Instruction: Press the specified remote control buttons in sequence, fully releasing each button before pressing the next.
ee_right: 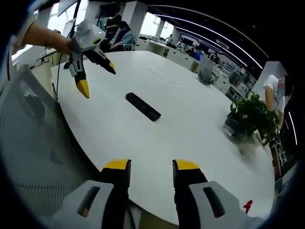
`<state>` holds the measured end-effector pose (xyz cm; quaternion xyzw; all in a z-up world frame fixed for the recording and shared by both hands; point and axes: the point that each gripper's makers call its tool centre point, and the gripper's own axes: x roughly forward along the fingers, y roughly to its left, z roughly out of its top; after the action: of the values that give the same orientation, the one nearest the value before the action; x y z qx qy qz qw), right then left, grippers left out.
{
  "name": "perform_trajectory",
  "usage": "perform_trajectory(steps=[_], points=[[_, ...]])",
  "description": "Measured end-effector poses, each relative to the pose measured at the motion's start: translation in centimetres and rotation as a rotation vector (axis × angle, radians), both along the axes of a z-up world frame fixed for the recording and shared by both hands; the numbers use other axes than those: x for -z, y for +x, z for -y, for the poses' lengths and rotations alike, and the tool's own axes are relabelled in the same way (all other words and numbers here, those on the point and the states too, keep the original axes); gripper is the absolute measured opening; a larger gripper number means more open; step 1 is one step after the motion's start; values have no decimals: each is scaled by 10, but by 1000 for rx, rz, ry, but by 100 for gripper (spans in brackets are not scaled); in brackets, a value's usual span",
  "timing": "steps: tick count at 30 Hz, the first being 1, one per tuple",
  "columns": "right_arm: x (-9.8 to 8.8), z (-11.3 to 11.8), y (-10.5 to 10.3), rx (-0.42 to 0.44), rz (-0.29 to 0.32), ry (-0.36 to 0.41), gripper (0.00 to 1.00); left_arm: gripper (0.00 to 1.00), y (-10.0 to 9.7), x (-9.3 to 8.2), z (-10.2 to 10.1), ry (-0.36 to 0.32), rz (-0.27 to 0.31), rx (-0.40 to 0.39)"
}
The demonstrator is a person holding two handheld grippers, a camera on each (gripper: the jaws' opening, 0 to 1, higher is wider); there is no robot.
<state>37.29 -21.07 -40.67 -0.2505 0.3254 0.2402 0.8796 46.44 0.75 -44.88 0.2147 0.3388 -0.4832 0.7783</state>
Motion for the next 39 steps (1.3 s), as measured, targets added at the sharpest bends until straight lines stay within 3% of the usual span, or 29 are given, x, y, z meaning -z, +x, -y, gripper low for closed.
perform_trajectory(steps=[12,24,39], points=[[3,2,-1,0,-14,-26,36,96,18,17,10,50,-23,45],[9,3,-3,-11,-38,-48,35,97,41,19,21,68,-38,71],[13,4,-5,-13,-63,-62,33,97,52,35,44,101,-66,130]])
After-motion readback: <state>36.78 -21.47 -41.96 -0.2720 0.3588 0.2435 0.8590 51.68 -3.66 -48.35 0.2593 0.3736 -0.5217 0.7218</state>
